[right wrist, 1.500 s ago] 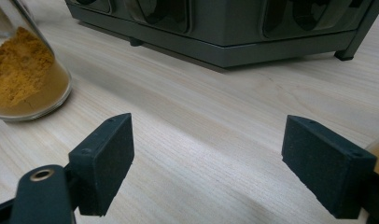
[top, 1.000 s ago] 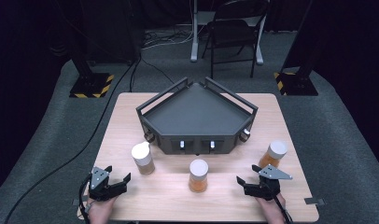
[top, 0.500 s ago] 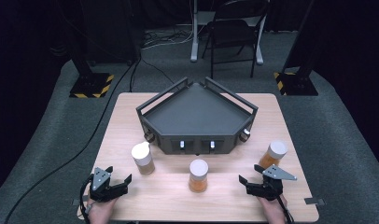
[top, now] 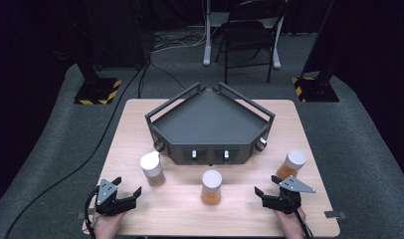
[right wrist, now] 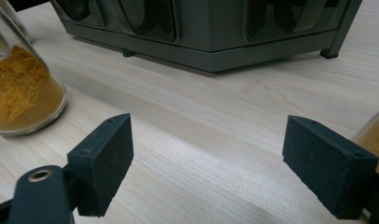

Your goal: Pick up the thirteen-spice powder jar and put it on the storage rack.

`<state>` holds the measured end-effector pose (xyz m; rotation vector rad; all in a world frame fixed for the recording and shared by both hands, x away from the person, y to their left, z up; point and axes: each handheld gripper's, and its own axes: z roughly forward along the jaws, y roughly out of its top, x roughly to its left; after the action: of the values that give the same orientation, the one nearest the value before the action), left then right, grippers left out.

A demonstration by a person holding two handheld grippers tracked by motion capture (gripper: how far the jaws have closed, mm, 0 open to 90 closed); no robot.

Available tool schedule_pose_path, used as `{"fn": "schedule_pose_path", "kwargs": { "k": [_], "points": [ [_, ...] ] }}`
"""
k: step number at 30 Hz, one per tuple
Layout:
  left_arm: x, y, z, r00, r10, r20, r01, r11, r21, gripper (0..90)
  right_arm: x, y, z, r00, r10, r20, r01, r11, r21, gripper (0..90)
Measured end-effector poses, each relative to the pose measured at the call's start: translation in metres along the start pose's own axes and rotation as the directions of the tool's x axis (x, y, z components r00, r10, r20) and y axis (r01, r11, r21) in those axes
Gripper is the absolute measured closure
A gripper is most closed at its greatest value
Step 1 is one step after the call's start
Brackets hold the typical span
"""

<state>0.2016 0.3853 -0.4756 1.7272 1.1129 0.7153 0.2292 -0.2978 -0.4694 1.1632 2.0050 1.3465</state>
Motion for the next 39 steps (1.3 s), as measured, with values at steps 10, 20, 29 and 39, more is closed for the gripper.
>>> {"fn": "schedule_pose_path", "kwargs": {
  "k": [10,20,29,39],
  "points": [
    [-0.006,0.003,0.002,0.9996,0.023,0.014,-0.023,0.9997,-0.011,9.8,0.001,0.001,0.001,1.0,-0.006,-0.001,0.006,1.0,0.002,15.2],
    [-0.015,0.012,0.006,0.9994,0.003,0.035,-0.002,0.9992,-0.04,10.4,0.0,0.0,0.001,1.0,-0.008,-0.002,0.008,1.0,-0.001,15.2],
    [-0.023,0.029,0.016,0.9994,0.015,0.03,-0.015,0.9996,-0.024,10.8,0.0,0.0,0.001,0.9999,-0.012,-0.006,0.012,1.0,-0.001,15.2],
    [-0.036,0.043,0.028,0.9988,0.039,0.029,-0.038,0.999,-0.024,11.6,-0.001,0.001,0.002,0.9999,-0.005,-0.01,0.005,1.0,0.004,15.2]
  ]
}}
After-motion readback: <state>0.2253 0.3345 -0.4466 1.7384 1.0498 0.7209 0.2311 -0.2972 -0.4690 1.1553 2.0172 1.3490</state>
